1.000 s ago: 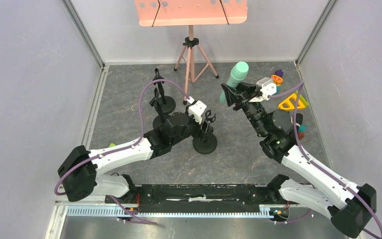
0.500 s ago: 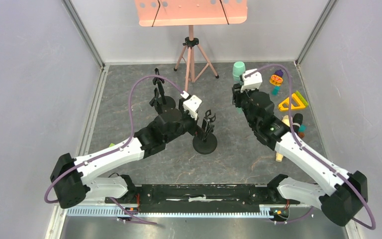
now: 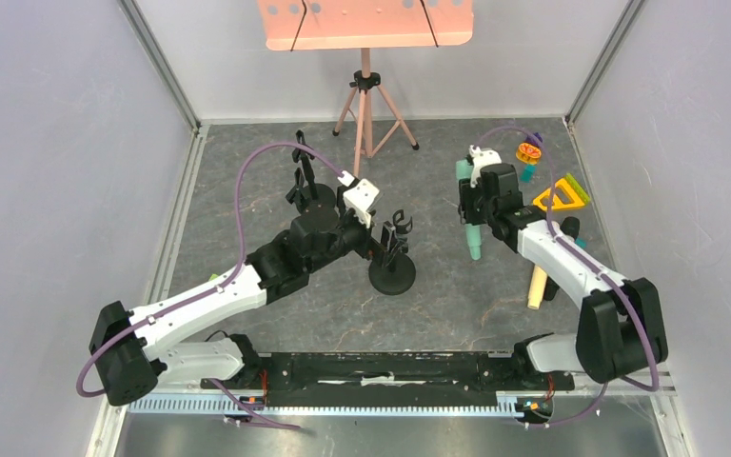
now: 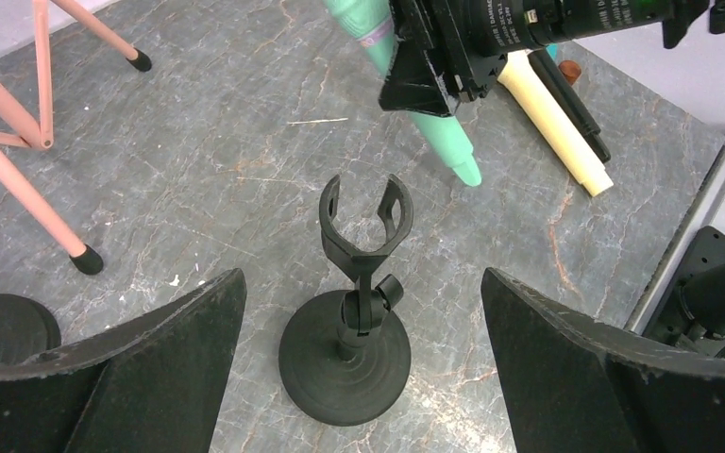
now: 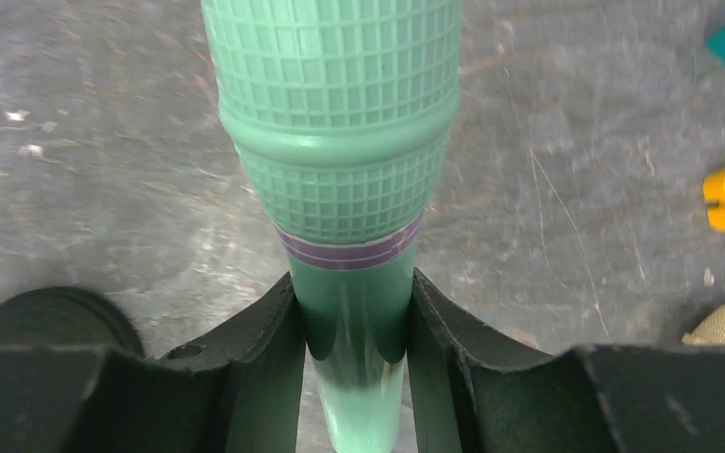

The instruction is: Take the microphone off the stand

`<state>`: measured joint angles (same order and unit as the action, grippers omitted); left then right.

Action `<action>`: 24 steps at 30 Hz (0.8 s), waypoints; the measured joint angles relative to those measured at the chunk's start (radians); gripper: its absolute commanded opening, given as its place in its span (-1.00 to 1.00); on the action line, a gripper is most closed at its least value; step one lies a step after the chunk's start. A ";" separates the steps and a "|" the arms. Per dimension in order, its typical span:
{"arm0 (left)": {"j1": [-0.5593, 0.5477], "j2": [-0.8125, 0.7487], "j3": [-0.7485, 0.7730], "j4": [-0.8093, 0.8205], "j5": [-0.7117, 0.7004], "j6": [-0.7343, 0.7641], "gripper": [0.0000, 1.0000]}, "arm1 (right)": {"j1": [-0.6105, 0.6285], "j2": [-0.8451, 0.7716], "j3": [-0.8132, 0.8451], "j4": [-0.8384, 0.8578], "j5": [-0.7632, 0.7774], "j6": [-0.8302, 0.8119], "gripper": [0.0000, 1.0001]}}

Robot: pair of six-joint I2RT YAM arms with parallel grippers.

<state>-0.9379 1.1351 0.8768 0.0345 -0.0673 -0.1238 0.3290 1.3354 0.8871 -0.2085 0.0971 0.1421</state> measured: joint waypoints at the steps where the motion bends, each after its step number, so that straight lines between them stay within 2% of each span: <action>1: 0.000 0.000 0.000 0.000 0.000 0.000 0.99 | -0.021 0.010 -0.005 -0.005 -0.012 0.003 -1.00; 14: 0.001 -0.015 -0.019 -0.003 0.000 -0.001 0.99 | -0.188 0.073 -0.113 -0.014 -0.039 0.027 -0.99; 24: 0.001 -0.015 -0.020 -0.009 -0.009 -0.011 0.99 | -0.233 0.169 -0.181 0.058 0.082 0.057 -0.65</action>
<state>-0.9367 1.1202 0.8570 0.0257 -0.0761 -0.1349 0.0959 1.5040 0.7059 -0.1505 0.1787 0.1989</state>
